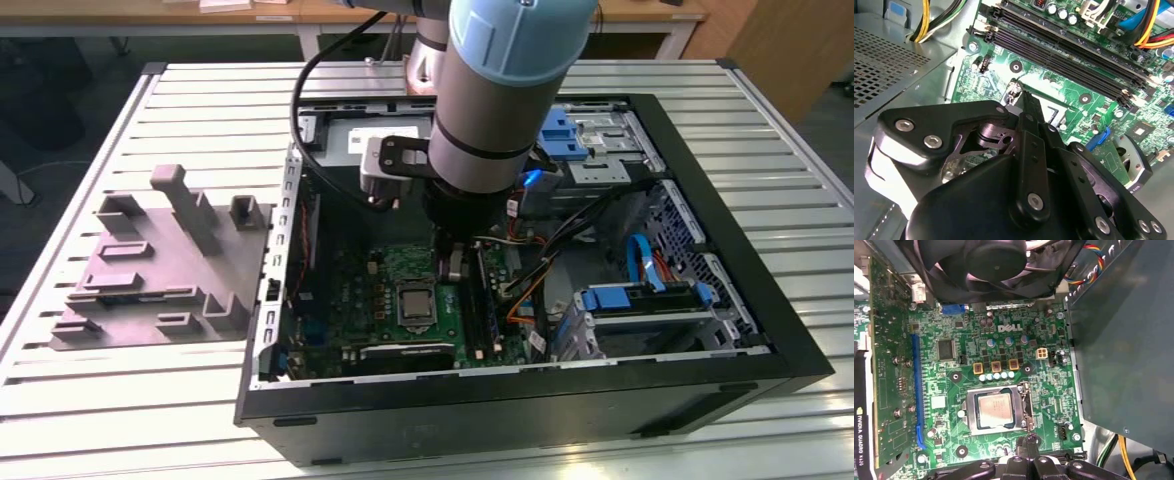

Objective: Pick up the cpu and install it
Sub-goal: 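Install the first cpu locking lever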

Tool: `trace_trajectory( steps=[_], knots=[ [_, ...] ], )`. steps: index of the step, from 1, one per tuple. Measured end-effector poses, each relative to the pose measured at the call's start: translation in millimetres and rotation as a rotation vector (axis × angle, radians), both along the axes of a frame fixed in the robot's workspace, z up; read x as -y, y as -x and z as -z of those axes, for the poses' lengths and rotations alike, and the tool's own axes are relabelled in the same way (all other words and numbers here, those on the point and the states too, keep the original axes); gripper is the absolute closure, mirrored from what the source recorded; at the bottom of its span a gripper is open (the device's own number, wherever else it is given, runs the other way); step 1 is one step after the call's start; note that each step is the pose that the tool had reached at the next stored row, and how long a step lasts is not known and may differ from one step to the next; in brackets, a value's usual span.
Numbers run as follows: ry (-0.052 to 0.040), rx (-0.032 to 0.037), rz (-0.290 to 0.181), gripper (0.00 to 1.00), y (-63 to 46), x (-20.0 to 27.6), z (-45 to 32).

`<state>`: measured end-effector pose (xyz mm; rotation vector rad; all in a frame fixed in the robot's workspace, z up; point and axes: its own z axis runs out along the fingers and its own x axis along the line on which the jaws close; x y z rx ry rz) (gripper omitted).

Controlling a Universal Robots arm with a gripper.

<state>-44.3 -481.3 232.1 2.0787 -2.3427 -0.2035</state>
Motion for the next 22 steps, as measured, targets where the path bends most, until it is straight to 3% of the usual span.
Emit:
trace_trajectory(
  steps=[2,3,4,12,22],
  knots=[
    [0.0186,-0.0001,-0.006,0.89,0.0,0.2,0.0],
    [0.0458,0.0001,-0.019,0.89,0.0,0.2,1.2],
    [0.0502,0.0002,-0.024,0.89,0.0,0.2,1.8],
    [0.0517,0.0012,-0.069,0.89,0.1,1.4,11.1],
    [0.0521,0.0020,-0.099,0.89,0.0,9.3,14.0]
  ],
)
